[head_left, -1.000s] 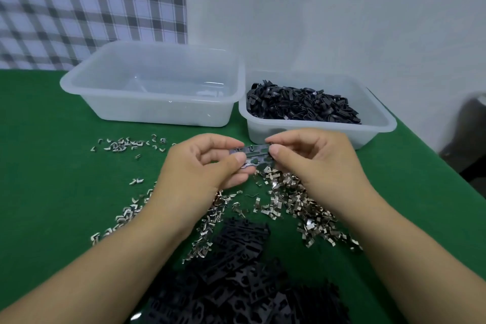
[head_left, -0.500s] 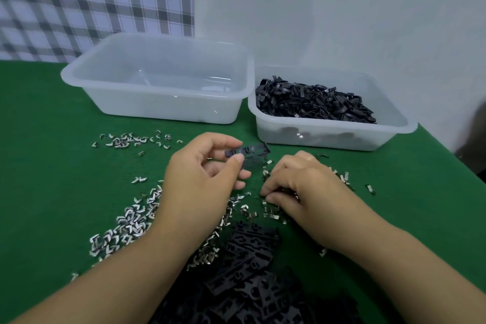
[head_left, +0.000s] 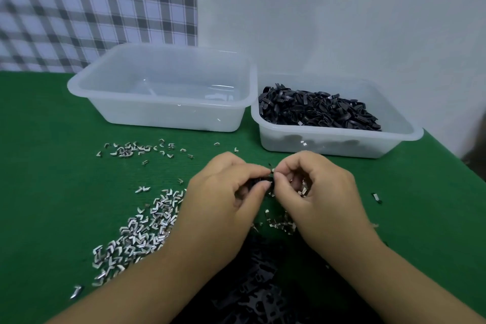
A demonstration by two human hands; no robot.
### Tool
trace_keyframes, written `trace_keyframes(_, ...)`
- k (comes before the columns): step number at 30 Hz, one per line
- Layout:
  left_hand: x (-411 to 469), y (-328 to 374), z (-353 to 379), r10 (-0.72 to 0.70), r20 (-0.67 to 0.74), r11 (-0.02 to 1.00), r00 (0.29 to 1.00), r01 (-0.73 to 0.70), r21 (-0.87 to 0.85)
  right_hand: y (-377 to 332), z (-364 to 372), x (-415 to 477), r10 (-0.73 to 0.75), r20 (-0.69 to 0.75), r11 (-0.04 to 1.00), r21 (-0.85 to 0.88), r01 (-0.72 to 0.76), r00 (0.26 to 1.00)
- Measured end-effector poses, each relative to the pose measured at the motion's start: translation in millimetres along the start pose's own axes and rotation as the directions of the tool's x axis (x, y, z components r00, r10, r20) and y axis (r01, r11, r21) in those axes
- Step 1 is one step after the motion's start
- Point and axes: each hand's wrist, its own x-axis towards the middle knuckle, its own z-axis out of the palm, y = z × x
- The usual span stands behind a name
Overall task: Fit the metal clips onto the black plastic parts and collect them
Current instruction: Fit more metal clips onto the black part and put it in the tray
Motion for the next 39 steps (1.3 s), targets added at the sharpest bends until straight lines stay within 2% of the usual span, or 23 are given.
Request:
trace_keyframes(4, 0.2, -1.0, 0.3, -0.007, -0.002, 1.000, 1.000, 0.007, 0.005, -1.8, 1.4, -0.2, -0.045, 0.035, 0.998, -0.039, 0.046, 0.998)
trace_keyframes(10, 1.1, -1.4, -1.3, -0.039, 0.010, 0.999, 0.999, 0.039, -0.028, -1.4, -0.6, -0.5, -0.052, 0.058, 0.990, 0.137, 0.043, 0.997)
trace_keyframes(14, 2.4, -3.7, -0.5, -0.092, -0.025, 0.994, 0.995, 0.090, -0.064, -2.4, -0.5, -1.2, -0.096, 0.072, 0.983, 0.165, 0.083, 0.993)
trace_keyframes(18, 4.6, -9.6, 0.1, -0.203, -0.037, 0.972, 0.979, 0.196, -0.133, 2.1, -4.3, 1.1, -0.231, -0.022, 0.972, 0.044, 0.232, 0.973)
trace_keyframes(22, 4.4, -10.5, -0.4, -0.271, 0.041, 0.929, 0.962, 0.273, -0.250, 9.6, -5.2, 3.6, -0.371, -0.013, 0.928, -0.030, 0.371, 0.928)
trace_keyframes(26, 3.3, -8.6, -2.2, -0.298, 0.111, 0.881, 0.948, 0.318, -0.350, 11.3, -4.4, 4.2, -0.425, -0.003, 0.904, -0.053, 0.424, 0.905)
trace_keyframes(31, 4.8, -7.6, -2.3, -0.322, 0.204, 0.816, 0.924, 0.380, -0.435, 11.3, -5.3, 4.0, -0.414, -0.006, 0.908, -0.072, 0.413, 0.910)
trace_keyframes(36, 7.3, -6.4, -3.6, -0.402, 0.244, 0.676, 0.883, 0.466, -0.571, 12.8, -10.3, 4.0, -0.249, -0.178, 0.968, -0.043, 0.246, 0.952)
trace_keyframes(39, 8.2, -5.4, -3.2, -0.419, 0.252, 0.644, 0.872, 0.481, -0.594, 12.2, -9.5, 2.5, -0.223, -0.198, 0.975, -0.056, 0.216, 0.954)
